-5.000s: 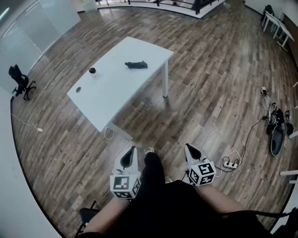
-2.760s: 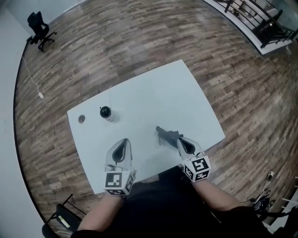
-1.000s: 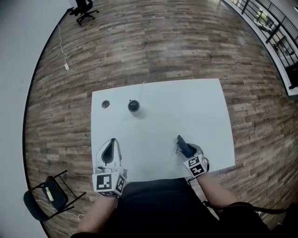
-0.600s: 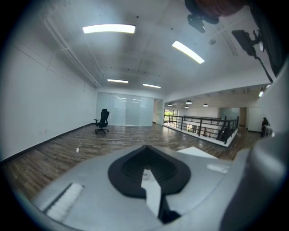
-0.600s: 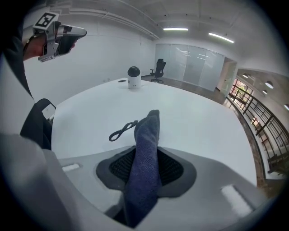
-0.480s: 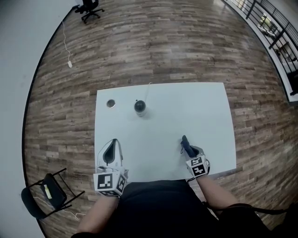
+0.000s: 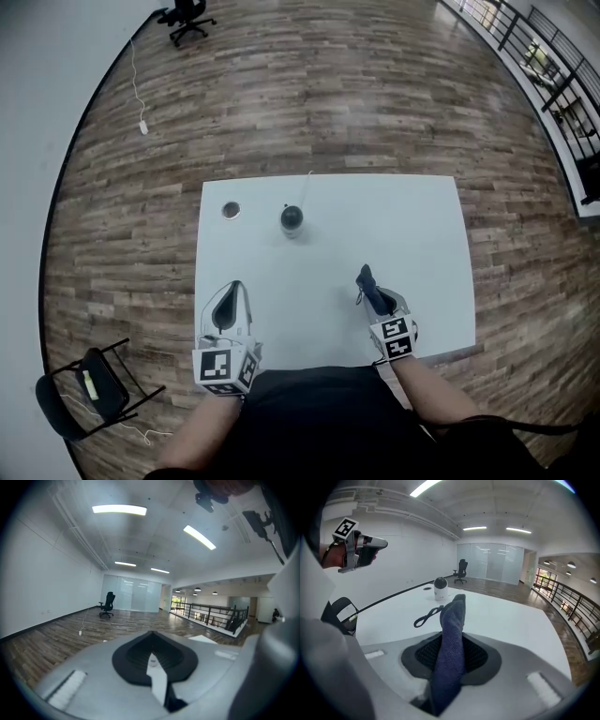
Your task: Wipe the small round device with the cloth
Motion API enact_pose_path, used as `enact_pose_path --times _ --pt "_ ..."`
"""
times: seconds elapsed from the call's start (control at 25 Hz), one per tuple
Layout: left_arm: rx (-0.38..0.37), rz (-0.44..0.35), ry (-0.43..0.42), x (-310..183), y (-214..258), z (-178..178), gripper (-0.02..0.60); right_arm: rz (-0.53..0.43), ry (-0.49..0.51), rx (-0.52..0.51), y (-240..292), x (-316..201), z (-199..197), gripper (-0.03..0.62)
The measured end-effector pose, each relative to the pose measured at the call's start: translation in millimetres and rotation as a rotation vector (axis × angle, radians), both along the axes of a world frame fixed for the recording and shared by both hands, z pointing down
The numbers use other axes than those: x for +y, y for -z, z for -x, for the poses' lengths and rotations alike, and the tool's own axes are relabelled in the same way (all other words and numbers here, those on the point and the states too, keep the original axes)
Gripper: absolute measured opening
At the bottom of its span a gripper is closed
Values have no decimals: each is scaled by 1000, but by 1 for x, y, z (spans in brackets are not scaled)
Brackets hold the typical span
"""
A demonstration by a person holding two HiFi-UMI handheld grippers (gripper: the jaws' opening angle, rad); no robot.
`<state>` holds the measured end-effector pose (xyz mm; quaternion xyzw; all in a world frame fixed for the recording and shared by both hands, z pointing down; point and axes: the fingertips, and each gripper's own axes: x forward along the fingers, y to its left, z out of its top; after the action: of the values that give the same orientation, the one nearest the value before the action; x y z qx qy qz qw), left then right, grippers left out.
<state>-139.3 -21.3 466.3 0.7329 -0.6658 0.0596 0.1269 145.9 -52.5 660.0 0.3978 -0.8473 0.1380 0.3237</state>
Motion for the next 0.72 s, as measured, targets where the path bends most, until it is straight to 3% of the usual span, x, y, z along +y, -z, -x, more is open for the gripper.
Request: enact_pose_path --times 0.72 --pt "10 -10 6 -9 -4 29 8 -113 63 -61 57 -53 76 104"
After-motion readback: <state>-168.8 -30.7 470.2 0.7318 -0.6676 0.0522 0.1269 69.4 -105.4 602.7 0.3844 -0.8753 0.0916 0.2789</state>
